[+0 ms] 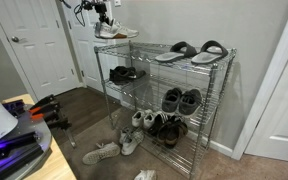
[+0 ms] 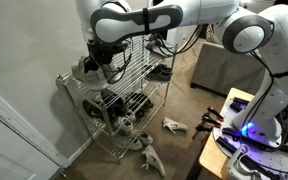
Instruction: Move the white pair of shoes to the second shelf
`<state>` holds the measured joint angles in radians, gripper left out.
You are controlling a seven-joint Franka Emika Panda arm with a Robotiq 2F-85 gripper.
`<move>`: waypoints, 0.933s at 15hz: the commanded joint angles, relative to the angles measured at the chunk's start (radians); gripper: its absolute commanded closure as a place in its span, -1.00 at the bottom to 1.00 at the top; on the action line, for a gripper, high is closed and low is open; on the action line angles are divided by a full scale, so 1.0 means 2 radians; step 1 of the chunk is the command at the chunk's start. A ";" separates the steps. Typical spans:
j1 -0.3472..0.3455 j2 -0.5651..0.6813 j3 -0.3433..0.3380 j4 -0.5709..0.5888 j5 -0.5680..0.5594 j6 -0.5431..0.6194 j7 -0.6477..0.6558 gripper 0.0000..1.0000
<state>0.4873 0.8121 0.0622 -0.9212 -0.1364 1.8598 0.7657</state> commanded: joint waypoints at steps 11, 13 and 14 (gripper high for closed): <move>-0.015 -0.270 -0.004 -0.308 -0.007 -0.024 -0.032 0.90; -0.017 -0.309 -0.008 -0.358 -0.003 -0.016 -0.026 0.90; -0.036 -0.327 0.011 -0.380 -0.007 -0.015 -0.023 0.90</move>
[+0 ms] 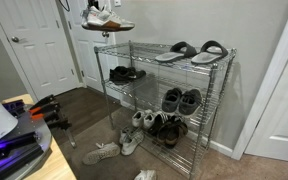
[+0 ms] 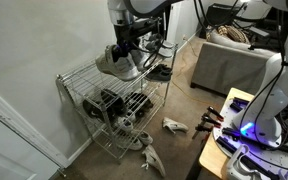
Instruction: Move the white pair of shoes to the second shelf
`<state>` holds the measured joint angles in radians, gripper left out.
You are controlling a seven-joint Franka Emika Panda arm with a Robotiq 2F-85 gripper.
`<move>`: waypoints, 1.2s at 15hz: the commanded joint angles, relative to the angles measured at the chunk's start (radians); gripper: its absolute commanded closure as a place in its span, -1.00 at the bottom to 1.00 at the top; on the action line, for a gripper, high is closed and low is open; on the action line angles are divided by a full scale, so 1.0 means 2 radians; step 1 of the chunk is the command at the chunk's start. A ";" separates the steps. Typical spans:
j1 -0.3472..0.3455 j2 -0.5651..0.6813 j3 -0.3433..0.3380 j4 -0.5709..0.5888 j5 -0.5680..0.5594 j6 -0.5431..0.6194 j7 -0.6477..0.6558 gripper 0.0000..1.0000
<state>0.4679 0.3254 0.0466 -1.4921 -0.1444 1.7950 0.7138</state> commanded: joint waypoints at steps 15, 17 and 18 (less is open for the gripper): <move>-0.142 -0.422 0.040 -0.495 0.060 0.063 -0.036 0.90; -0.151 -0.423 0.039 -0.513 0.070 0.063 -0.054 0.90; -0.157 -0.415 0.042 -0.518 0.072 0.070 -0.057 0.90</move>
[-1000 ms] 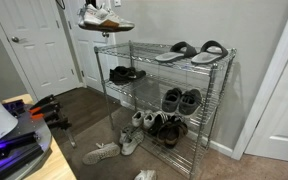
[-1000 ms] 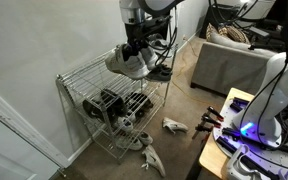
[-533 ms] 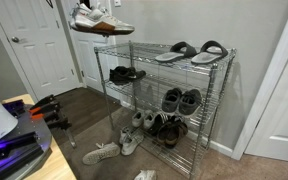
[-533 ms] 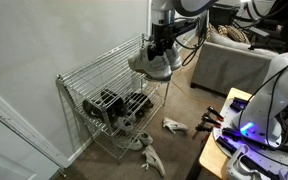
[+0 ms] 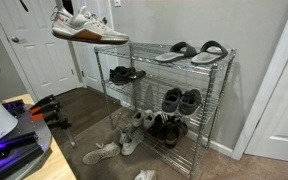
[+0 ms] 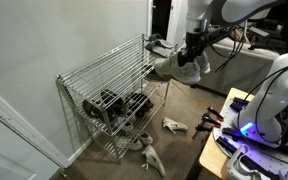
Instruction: Move the white pair of shoes to the second shelf
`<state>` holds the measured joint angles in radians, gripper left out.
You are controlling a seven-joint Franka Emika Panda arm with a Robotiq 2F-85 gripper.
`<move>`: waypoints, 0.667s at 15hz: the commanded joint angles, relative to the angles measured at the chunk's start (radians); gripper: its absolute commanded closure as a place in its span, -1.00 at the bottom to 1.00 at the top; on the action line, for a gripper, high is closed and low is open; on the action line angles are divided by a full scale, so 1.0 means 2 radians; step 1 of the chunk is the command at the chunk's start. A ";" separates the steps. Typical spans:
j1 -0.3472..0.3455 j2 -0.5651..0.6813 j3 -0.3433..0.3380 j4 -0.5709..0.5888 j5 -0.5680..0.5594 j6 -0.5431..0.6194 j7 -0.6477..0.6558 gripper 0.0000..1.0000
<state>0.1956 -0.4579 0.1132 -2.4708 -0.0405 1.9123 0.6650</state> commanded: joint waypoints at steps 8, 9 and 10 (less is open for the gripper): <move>-0.047 0.190 0.007 0.070 0.012 0.041 -0.065 0.90; -0.049 0.210 0.003 0.082 0.013 0.033 -0.068 0.90; -0.050 0.229 0.000 0.094 0.014 0.029 -0.071 0.90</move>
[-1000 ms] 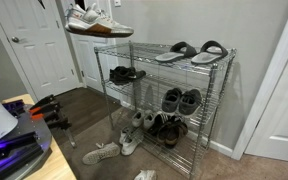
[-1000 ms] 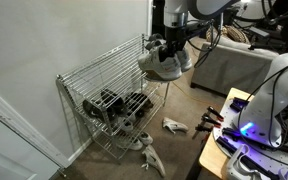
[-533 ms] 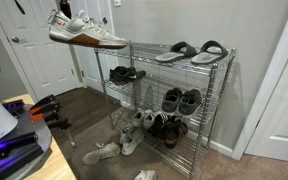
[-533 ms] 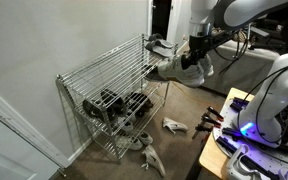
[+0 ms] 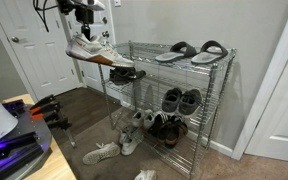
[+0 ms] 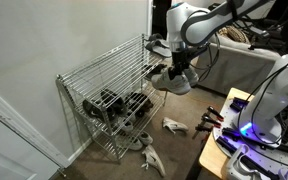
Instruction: Move the white pair of shoes to the second shelf
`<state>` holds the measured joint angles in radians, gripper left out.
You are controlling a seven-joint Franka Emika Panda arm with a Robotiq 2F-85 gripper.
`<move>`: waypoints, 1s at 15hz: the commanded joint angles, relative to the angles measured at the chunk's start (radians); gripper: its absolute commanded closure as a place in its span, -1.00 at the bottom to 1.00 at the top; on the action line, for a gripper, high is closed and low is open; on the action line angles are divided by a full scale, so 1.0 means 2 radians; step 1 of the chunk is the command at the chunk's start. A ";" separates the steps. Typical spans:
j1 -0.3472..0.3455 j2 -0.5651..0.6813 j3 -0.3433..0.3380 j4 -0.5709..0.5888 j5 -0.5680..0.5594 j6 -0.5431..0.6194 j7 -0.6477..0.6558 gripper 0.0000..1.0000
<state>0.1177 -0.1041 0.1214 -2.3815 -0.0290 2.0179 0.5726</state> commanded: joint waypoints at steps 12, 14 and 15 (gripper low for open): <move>-0.012 0.151 -0.041 0.090 0.000 0.090 -0.108 0.90; -0.005 0.161 -0.043 0.091 0.000 0.082 -0.093 0.60; -0.006 0.164 -0.045 0.091 0.000 0.083 -0.098 0.60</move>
<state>0.1039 0.2245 0.0320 -2.2017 -0.0301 2.1857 0.3774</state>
